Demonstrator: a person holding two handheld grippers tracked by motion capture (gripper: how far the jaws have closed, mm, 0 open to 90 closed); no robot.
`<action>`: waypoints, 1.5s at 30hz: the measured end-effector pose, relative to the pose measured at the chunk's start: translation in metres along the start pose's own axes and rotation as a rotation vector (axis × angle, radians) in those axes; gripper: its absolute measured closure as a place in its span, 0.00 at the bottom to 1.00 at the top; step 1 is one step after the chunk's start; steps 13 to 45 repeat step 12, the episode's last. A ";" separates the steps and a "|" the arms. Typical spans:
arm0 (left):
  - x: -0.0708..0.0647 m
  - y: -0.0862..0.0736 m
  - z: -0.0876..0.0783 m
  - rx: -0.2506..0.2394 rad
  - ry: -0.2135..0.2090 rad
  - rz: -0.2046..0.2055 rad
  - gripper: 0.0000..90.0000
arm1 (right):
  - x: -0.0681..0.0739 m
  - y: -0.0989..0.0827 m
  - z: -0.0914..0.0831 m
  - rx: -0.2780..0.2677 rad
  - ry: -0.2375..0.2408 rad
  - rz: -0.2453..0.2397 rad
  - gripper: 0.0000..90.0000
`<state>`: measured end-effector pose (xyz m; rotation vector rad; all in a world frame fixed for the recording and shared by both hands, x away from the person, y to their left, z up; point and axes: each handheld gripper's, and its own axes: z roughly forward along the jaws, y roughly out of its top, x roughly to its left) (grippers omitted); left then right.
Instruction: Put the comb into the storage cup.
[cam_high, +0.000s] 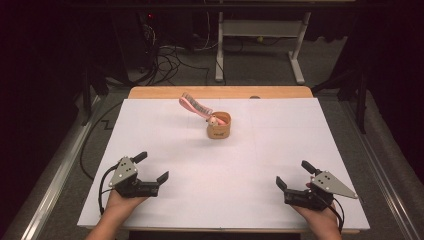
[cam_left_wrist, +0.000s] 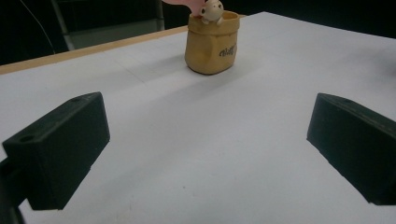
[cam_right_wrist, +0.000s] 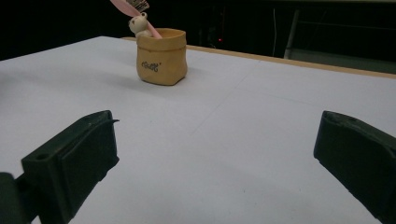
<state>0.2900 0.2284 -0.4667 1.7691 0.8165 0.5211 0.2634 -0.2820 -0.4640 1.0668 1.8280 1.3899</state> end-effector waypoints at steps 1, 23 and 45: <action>0.000 0.002 0.000 -0.007 0.002 0.000 0.00 | 0.000 0.000 0.001 0.002 0.000 0.000 0.00; 0.001 0.002 -0.001 -0.033 -0.018 -0.009 0.00 | 0.001 0.002 0.000 -0.005 -0.019 0.011 0.00; 0.001 0.002 -0.001 -0.033 -0.018 -0.009 0.00 | 0.001 0.002 0.000 -0.005 -0.019 0.011 0.00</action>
